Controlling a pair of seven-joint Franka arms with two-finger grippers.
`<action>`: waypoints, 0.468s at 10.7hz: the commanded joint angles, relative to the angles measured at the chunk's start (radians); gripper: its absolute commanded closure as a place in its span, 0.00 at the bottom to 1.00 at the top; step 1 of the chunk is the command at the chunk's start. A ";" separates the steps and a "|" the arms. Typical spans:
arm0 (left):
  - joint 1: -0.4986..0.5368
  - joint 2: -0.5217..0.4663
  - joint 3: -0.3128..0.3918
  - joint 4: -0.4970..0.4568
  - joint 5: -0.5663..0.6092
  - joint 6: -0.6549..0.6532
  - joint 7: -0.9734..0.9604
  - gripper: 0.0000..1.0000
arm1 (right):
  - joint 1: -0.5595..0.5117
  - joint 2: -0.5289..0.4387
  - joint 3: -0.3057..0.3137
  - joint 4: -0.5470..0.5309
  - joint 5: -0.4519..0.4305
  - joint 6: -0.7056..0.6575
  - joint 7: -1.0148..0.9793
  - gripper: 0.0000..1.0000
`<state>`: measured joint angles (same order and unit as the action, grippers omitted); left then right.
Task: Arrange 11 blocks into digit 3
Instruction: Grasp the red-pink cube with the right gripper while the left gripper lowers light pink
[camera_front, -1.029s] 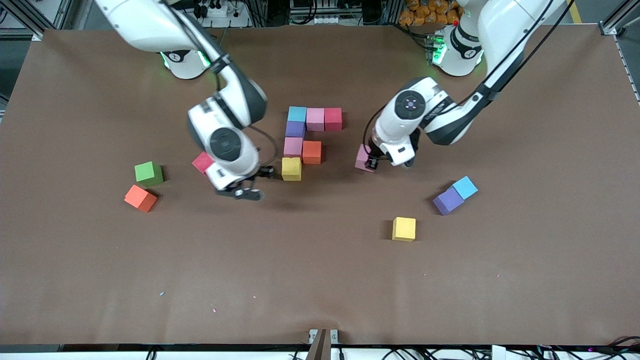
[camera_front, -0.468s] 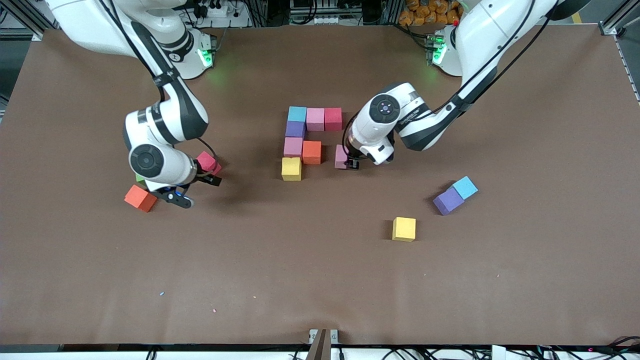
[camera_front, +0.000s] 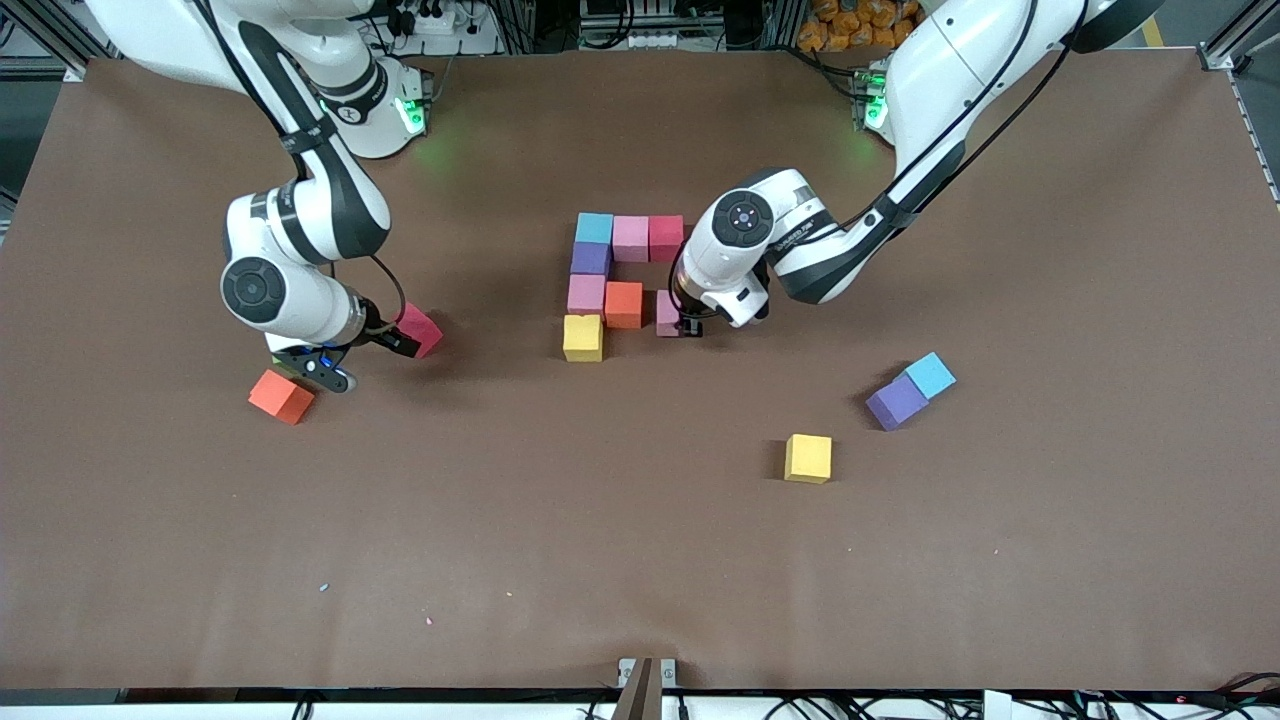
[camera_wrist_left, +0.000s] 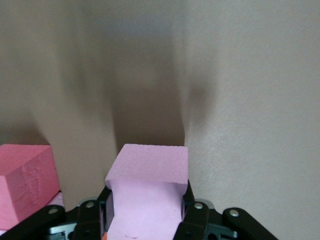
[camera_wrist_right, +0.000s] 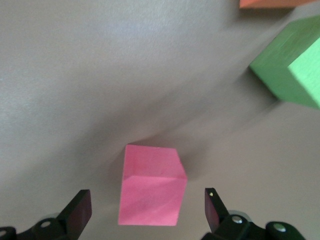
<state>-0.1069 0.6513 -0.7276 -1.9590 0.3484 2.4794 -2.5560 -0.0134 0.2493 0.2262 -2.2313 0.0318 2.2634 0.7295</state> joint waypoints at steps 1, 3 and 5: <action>-0.031 0.010 0.008 0.017 0.021 -0.007 -0.023 1.00 | -0.014 -0.044 0.016 -0.100 0.036 0.115 0.008 0.00; -0.037 0.010 0.008 0.017 0.021 -0.008 -0.018 1.00 | -0.014 -0.033 0.016 -0.128 0.037 0.165 0.008 0.00; -0.037 0.021 0.010 0.019 0.021 -0.008 -0.016 1.00 | -0.013 -0.010 0.018 -0.145 0.040 0.198 0.008 0.00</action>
<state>-0.1349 0.6573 -0.7257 -1.9582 0.3484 2.4787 -2.5560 -0.0133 0.2456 0.2291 -2.3446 0.0578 2.4282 0.7306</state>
